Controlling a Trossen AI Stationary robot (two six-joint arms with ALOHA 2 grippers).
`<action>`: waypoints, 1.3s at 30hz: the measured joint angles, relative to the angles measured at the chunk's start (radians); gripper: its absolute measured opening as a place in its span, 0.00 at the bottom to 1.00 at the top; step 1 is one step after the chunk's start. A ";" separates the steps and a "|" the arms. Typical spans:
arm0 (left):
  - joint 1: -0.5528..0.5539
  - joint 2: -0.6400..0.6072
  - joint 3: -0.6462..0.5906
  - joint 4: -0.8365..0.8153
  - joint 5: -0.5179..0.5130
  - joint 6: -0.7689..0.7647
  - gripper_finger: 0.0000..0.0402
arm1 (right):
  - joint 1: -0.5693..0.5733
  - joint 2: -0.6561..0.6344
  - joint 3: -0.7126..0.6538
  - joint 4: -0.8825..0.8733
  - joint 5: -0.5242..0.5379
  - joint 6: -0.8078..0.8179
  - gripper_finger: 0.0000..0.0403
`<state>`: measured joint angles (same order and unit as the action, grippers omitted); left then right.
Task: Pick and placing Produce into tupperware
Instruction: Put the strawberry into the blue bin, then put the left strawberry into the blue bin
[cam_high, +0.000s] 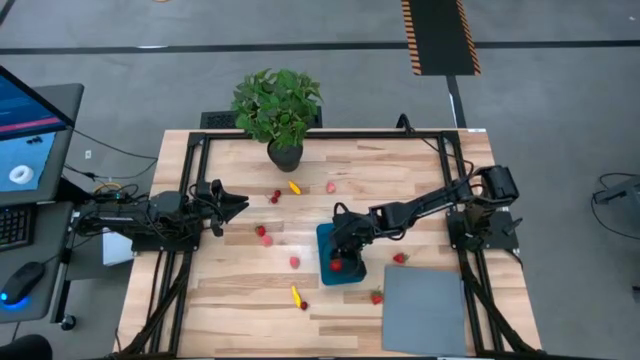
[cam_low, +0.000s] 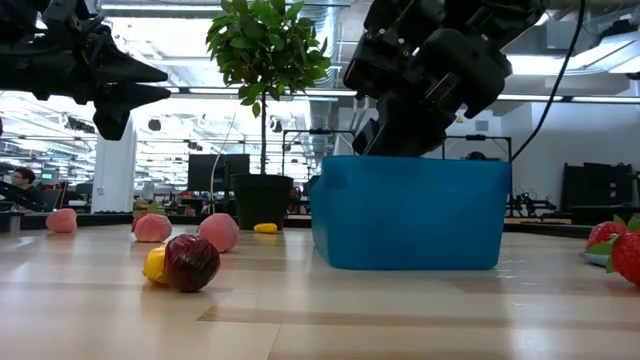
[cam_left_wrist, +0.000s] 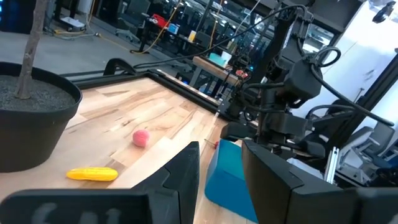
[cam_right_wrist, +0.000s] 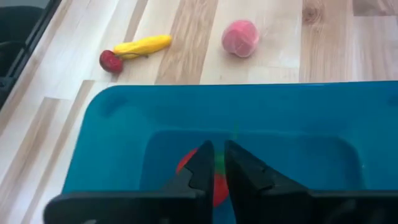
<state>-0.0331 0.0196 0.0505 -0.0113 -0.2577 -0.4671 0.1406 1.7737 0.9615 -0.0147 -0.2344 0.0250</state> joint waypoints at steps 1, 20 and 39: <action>0.000 0.000 0.000 0.000 0.000 0.000 0.27 | 0.000 0.000 0.000 0.001 0.000 0.000 0.16; 0.000 0.000 0.000 -0.020 0.010 0.013 0.27 | -0.069 -0.236 -0.002 0.006 0.026 -0.065 0.21; 0.000 0.000 0.002 -0.056 0.020 0.022 0.27 | -0.058 -0.691 -0.012 -0.091 -0.005 -0.165 0.21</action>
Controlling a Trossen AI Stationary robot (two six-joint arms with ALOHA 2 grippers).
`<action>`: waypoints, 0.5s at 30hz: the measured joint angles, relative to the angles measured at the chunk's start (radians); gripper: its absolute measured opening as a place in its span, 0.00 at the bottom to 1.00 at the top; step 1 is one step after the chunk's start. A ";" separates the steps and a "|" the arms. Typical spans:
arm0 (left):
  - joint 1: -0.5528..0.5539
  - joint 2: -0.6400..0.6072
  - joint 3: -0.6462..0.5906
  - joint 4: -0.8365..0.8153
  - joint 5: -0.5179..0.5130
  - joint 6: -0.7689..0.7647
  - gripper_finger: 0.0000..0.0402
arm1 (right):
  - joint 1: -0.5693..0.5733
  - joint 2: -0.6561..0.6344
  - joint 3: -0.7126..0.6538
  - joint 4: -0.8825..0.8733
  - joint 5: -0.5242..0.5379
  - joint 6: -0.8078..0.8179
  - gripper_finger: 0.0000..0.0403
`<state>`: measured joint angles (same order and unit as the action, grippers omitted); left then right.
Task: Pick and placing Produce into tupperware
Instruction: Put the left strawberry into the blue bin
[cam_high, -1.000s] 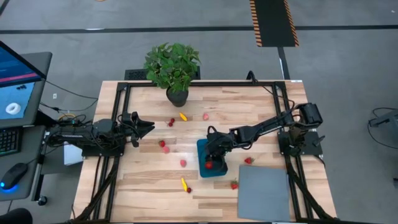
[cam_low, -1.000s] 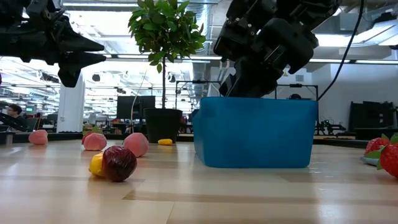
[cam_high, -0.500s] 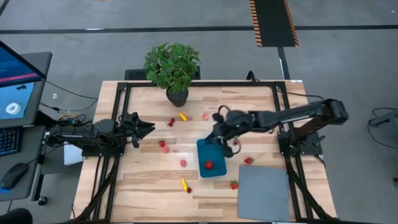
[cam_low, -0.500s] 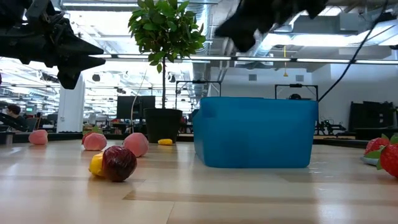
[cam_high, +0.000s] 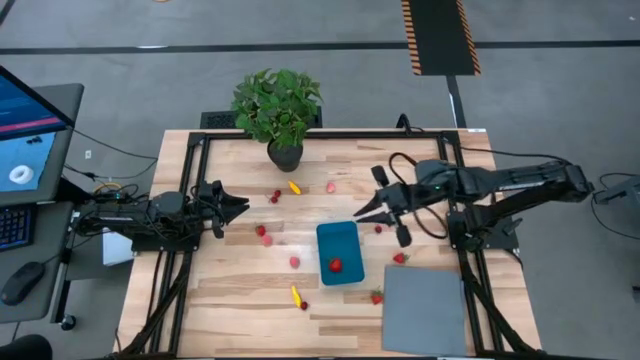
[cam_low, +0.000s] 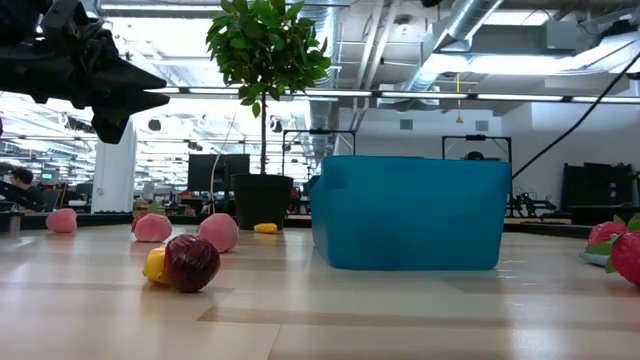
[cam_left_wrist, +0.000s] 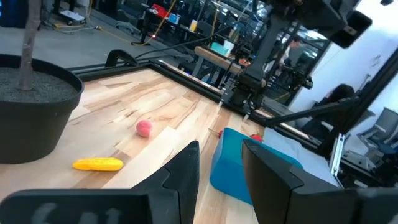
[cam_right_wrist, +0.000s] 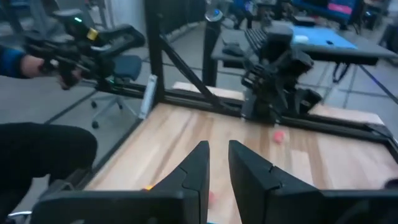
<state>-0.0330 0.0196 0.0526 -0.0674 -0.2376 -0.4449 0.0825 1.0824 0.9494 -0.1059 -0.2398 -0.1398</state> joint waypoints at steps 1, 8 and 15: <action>0.000 0.000 0.000 0.000 0.003 0.001 0.27 | 0.006 -0.019 -0.018 0.006 0.000 0.000 0.21; 0.000 0.000 0.000 0.002 0.032 -0.007 0.27 | 0.024 -0.245 -0.221 0.132 0.045 0.080 0.21; 0.000 0.000 -0.001 0.002 0.032 0.001 0.27 | 0.060 -0.532 -0.434 0.196 0.205 0.130 0.21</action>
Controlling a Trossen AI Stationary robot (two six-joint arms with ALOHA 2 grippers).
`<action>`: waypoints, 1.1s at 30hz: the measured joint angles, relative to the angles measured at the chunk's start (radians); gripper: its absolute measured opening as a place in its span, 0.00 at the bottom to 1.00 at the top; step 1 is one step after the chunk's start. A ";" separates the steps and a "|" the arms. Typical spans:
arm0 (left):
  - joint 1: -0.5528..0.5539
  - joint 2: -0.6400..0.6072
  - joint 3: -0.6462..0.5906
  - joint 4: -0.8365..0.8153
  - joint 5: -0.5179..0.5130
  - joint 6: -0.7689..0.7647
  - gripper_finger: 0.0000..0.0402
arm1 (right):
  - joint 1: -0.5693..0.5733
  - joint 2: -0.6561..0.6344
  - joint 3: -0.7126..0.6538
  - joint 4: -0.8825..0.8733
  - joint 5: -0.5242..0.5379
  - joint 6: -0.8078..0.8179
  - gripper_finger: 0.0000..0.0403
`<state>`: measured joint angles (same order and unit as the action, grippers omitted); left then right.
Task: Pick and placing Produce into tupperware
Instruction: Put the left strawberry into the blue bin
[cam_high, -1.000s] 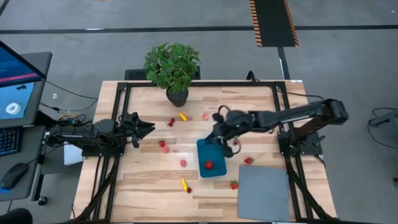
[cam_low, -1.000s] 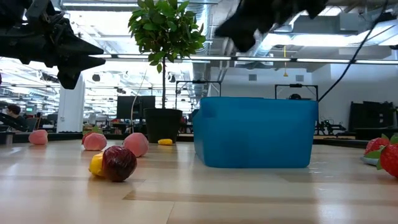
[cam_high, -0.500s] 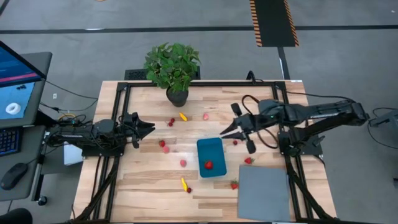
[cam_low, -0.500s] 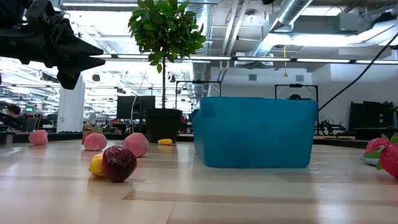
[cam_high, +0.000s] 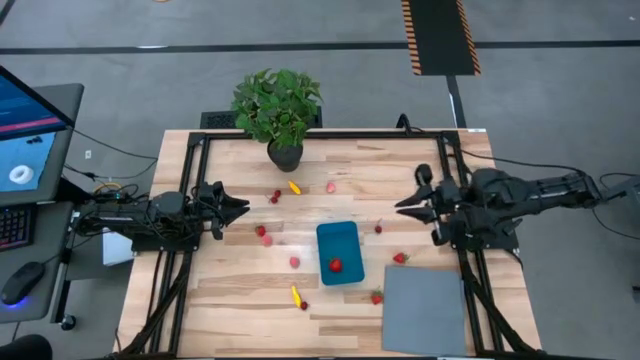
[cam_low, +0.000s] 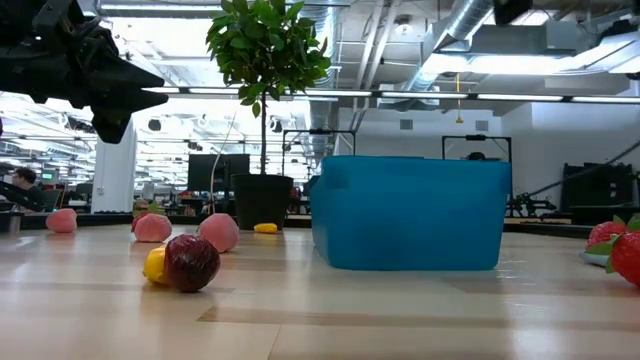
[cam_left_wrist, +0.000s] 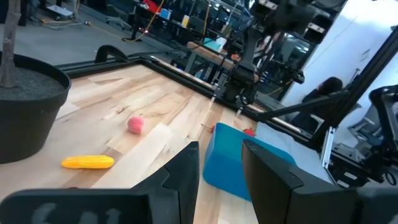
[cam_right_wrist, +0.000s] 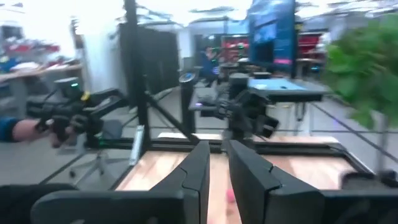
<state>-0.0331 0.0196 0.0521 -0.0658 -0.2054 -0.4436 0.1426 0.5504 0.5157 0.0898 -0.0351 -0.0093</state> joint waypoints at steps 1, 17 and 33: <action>0.000 0.000 0.000 0.000 0.000 0.008 0.27 | 0.004 -0.031 -0.023 0.000 0.022 0.002 0.21; 0.000 0.000 0.000 -0.003 -0.001 0.058 0.27 | 0.017 -0.394 -0.372 0.120 0.149 0.043 0.21; 0.000 0.193 0.098 -0.206 -0.020 0.091 0.27 | 0.006 -0.513 -0.509 0.148 0.174 0.072 0.21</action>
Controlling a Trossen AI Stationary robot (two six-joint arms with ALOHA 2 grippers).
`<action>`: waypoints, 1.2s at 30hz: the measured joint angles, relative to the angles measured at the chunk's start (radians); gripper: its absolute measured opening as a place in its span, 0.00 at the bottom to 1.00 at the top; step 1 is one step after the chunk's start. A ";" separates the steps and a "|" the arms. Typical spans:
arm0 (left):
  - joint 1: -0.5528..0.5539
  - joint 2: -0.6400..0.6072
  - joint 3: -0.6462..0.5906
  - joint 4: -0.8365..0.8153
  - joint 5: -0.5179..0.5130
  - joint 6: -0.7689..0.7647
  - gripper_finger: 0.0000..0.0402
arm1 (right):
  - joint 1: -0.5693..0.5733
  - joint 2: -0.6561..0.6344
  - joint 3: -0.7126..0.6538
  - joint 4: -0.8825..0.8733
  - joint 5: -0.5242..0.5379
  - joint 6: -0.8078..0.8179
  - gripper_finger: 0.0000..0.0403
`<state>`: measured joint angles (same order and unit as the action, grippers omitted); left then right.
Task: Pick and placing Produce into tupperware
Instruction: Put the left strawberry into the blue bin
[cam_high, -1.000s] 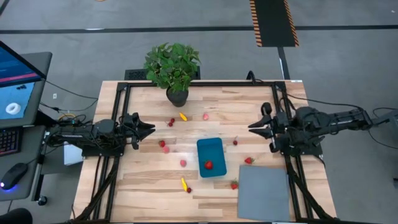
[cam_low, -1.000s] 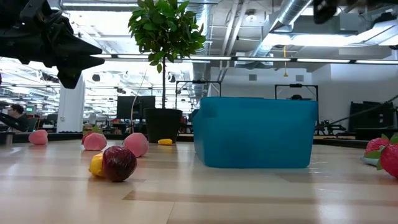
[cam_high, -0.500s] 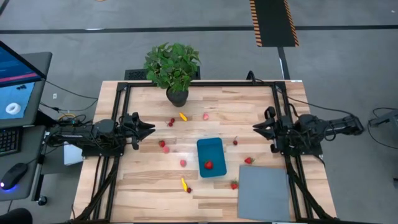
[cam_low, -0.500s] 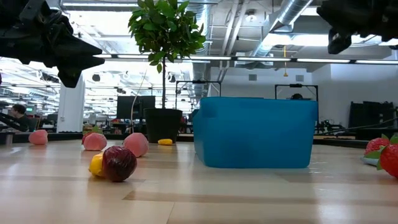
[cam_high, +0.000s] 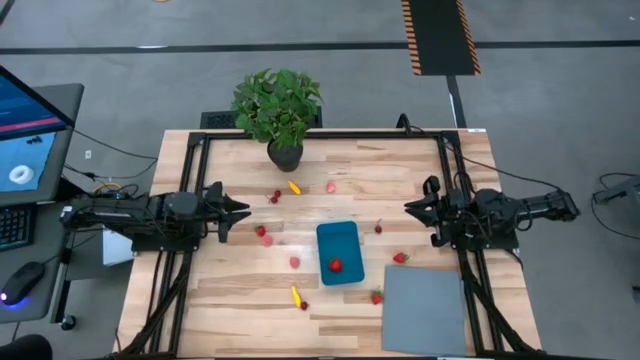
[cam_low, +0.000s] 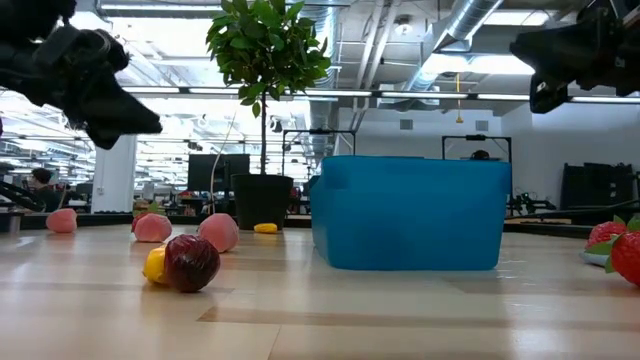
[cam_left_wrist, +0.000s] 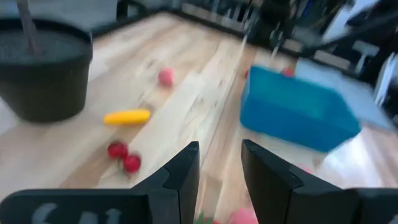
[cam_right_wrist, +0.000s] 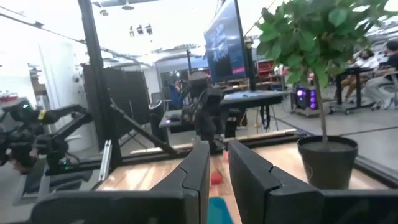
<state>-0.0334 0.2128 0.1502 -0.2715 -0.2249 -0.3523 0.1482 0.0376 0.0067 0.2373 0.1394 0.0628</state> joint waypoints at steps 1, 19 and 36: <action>0.000 0.021 0.010 -0.012 0.000 0.000 0.27 | 0.000 0.000 0.000 0.002 0.000 0.000 0.21; 0.000 0.429 0.075 -0.061 -0.067 -0.049 0.27 | 0.002 0.001 0.000 -0.035 0.000 0.043 0.21; 0.000 0.627 0.075 -0.007 -0.036 0.138 0.27 | 0.002 0.001 -0.001 -0.054 0.000 0.070 0.21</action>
<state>-0.0330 0.8397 0.2253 -0.2781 -0.2607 -0.2140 0.1501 0.0391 0.0059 0.1833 0.1394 0.1326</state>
